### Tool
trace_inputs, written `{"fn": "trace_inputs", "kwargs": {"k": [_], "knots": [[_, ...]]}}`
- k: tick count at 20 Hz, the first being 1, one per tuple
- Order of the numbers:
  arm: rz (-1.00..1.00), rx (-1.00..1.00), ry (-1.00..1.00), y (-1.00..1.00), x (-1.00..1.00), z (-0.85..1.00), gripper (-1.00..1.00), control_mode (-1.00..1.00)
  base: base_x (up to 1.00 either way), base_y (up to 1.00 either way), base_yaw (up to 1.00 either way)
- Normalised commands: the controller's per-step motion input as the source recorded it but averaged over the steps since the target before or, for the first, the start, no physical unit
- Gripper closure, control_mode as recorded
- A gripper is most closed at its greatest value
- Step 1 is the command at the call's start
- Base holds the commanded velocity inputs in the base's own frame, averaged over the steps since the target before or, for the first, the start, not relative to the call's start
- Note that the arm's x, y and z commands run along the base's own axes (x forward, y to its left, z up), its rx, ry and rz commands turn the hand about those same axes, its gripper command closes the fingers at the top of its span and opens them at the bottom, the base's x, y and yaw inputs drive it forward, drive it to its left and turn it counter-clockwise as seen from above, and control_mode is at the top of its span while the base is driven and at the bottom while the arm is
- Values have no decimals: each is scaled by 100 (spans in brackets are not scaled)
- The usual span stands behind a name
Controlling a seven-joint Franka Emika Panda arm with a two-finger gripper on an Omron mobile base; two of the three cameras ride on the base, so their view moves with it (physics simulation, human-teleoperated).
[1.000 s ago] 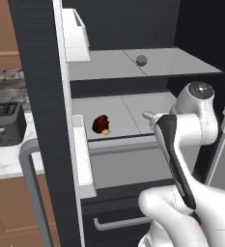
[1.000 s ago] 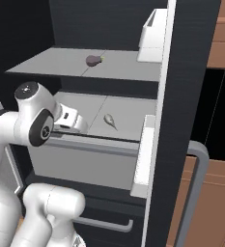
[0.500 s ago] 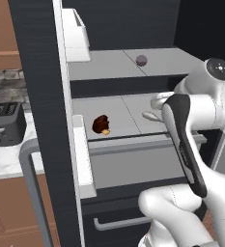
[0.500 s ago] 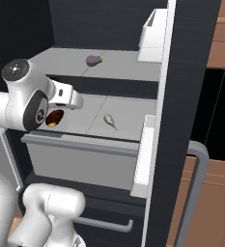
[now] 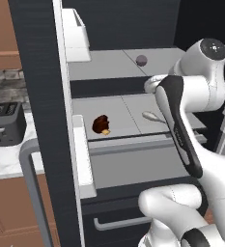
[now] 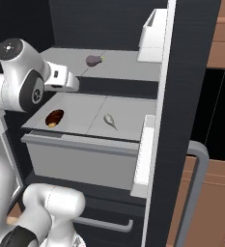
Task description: Gather the eggplant and potato from the fridge and place them on a tray on the dining counter. Then gather the fish and steak from the fridge and place them on the other tray.
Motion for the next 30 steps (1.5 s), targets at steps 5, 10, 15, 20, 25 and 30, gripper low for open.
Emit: {"fn": "trace_inputs", "kwargs": {"k": [5,10,15,20,25,30], "knots": [[-7,0,0,0,8,19,-100,-100,0,0,0],[-5,0,-3,-12,20,14,-100,-100,0,0,0],[0,0,-1,-8,39,4,-100,-100,0,0,0],[0,0,0,-3,47,3,-100,-100,0,0,0],[0,0,0,-6,53,0,-100,-100,0,0,0],[-1,0,0,-9,64,0,-100,-100,0,0,0]]}}
